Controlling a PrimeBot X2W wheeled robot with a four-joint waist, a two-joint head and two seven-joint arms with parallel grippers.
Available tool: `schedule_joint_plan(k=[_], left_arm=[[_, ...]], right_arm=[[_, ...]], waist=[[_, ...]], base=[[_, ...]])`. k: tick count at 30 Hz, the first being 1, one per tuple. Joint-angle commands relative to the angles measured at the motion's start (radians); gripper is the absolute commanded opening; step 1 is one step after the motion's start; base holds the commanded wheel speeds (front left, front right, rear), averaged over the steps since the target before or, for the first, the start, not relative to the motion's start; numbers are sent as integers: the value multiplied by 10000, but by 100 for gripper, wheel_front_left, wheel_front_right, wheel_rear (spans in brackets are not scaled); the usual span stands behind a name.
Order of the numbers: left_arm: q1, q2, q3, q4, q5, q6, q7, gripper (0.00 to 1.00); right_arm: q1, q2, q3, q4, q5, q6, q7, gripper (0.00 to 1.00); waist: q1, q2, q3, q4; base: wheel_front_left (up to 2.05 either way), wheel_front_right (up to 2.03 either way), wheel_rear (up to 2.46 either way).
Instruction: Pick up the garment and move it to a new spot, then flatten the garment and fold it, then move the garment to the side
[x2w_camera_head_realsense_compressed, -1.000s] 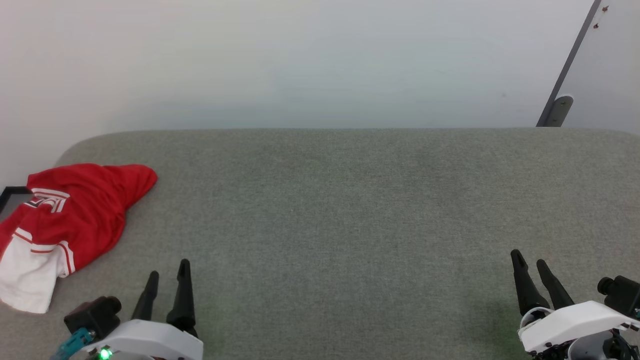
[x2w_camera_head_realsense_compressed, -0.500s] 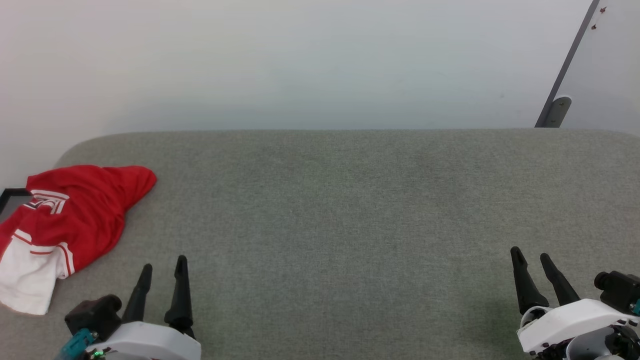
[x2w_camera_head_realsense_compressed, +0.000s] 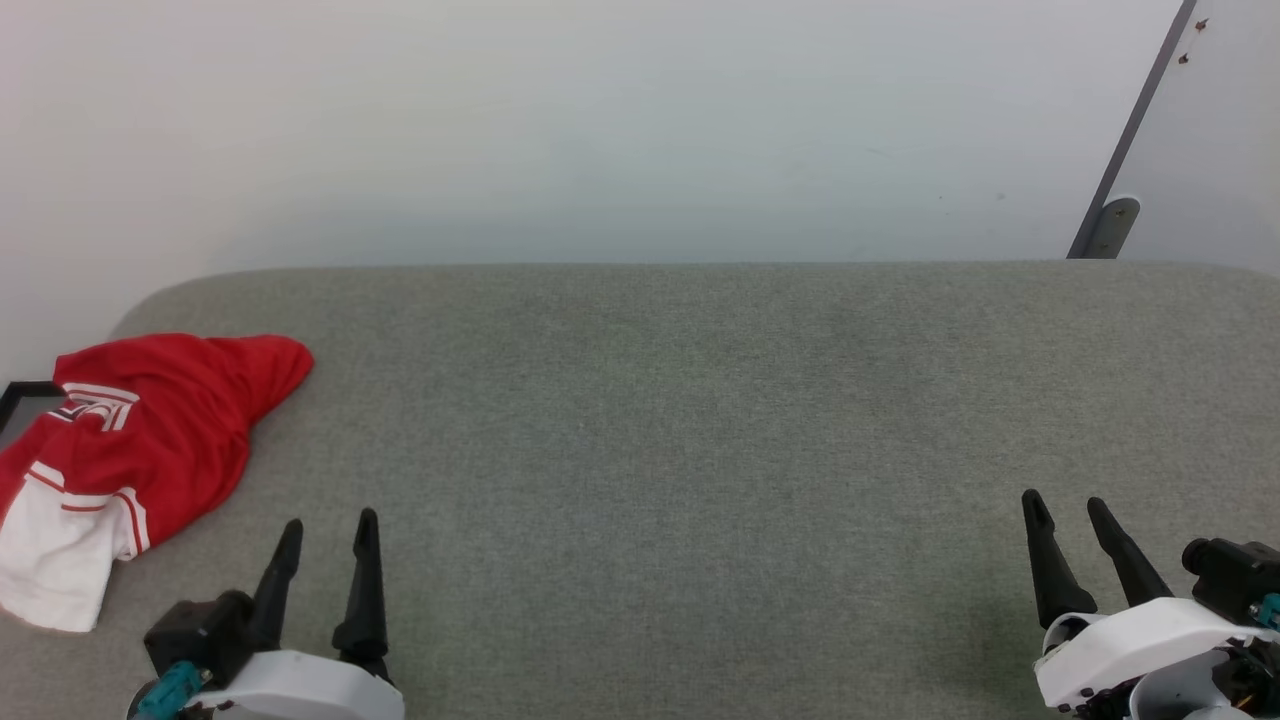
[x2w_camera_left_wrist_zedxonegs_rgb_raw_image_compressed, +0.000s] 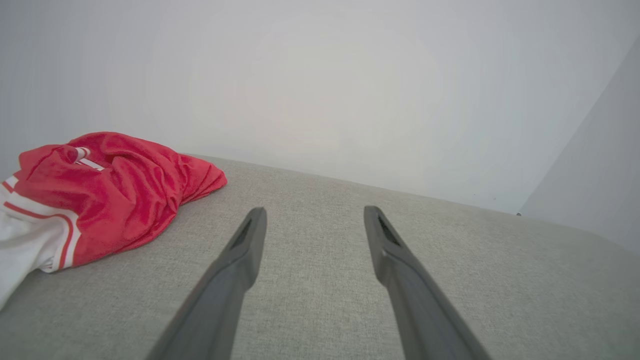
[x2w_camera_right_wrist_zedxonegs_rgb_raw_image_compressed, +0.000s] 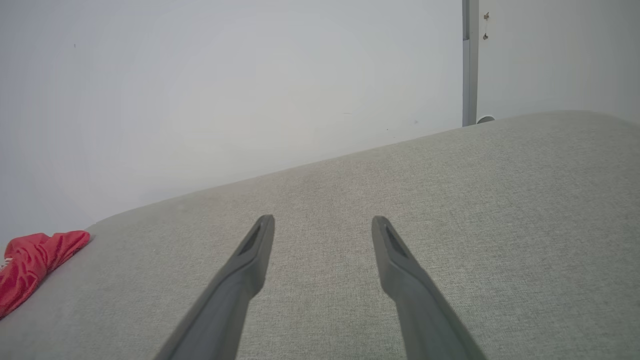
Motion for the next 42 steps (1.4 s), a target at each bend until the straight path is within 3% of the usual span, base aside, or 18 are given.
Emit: schedule_joint_plan(k=[1, 27, 42], left_arm=[[20, 25, 37, -42, 226, -40, -81, 100], [82, -94, 123, 38, 2003, -488, -565, 100], [39, -143, 144, 166, 1891, -598, -561, 100]], right_arm=[[-57, -59, -5, -79, -179, -8, -62, 100], [14, -133, 97, -285, -1847, -10, -367, 100], [45, -83, 2, -335, -1876, -10, -342, 100]], waist=[[0, 0, -2, 1], [0, 0, -36, -11], [0, 0, -69, 7]], base=[[0, 0, 0], [0, 0, 0], [0, 0, 0]])
